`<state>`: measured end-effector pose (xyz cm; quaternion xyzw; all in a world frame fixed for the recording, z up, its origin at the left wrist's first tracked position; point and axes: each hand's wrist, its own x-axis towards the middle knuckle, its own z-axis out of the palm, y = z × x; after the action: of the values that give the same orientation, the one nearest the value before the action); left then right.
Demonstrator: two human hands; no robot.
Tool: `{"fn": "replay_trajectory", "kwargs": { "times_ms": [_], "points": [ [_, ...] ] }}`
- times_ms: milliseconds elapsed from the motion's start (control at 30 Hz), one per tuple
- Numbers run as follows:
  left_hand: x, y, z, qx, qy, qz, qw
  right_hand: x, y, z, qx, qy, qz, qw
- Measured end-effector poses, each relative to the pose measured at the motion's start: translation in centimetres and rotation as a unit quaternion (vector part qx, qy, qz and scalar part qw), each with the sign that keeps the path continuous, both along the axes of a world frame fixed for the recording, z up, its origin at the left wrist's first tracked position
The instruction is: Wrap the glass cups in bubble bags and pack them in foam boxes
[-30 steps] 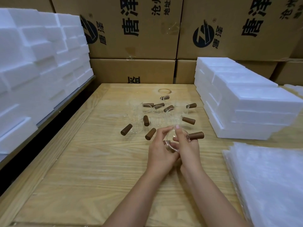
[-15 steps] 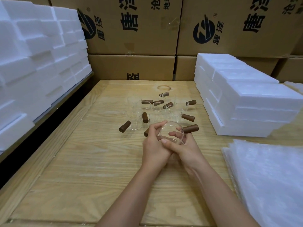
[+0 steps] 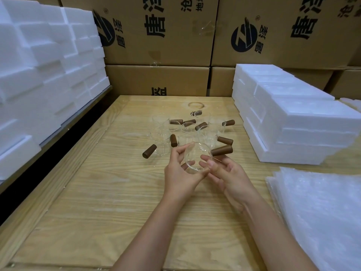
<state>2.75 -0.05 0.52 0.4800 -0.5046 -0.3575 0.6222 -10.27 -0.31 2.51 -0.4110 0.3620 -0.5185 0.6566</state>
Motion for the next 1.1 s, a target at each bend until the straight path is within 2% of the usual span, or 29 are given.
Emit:
{"fn": "replay_trajectory", "kwargs": {
  "times_ms": [133, 333, 433, 533, 633, 800, 900, 1000, 1100],
  "points": [
    [-0.1, 0.1, -0.2, -0.006, -0.028, -0.001, 1.0, 0.2, -0.2, 0.1, 0.035, -0.014, -0.033, 0.999],
    [-1.4, 0.6, -0.4, -0.073, -0.162, -0.001, 0.984, 0.9, -0.2, 0.1, 0.135, -0.05, -0.142, 0.979],
    [-1.8, 0.5, -0.6, -0.104, -0.195, -0.003, 0.975, 1.6, -0.1, 0.0, 0.141, -0.05, -0.182, 0.972],
    [-1.9, 0.6, -0.7, -0.112, -0.212, 0.005, 0.971, 2.3, 0.2, 0.1, 0.107, -0.037, -0.176, 0.978],
    [-1.8, 0.7, -0.4, -0.085, -0.215, 0.013, 0.973, 2.5, 0.4, 0.1, 0.059, -0.033, -0.131, 0.989],
    [-1.4, 0.7, -0.3, -0.044, -0.19, 0.005, 0.981, 2.0, 0.2, -0.3, 0.079, 0.016, -0.081, 0.994],
    [-1.2, 0.4, -0.4, -0.029, -0.144, 0.004, 0.989, 1.4, 0.3, -0.3, 0.059, 0.016, -0.051, 0.997],
    [-1.0, 0.1, -0.4, -0.019, -0.104, 0.0, 0.994, 0.5, 0.0, -0.2, 0.071, 0.008, -0.034, 0.997],
    [-0.7, -0.3, -0.5, -0.007, -0.075, -0.003, 0.997, -0.8, -0.5, 0.2, 0.053, -0.048, -0.019, 0.997]
  ]
}}
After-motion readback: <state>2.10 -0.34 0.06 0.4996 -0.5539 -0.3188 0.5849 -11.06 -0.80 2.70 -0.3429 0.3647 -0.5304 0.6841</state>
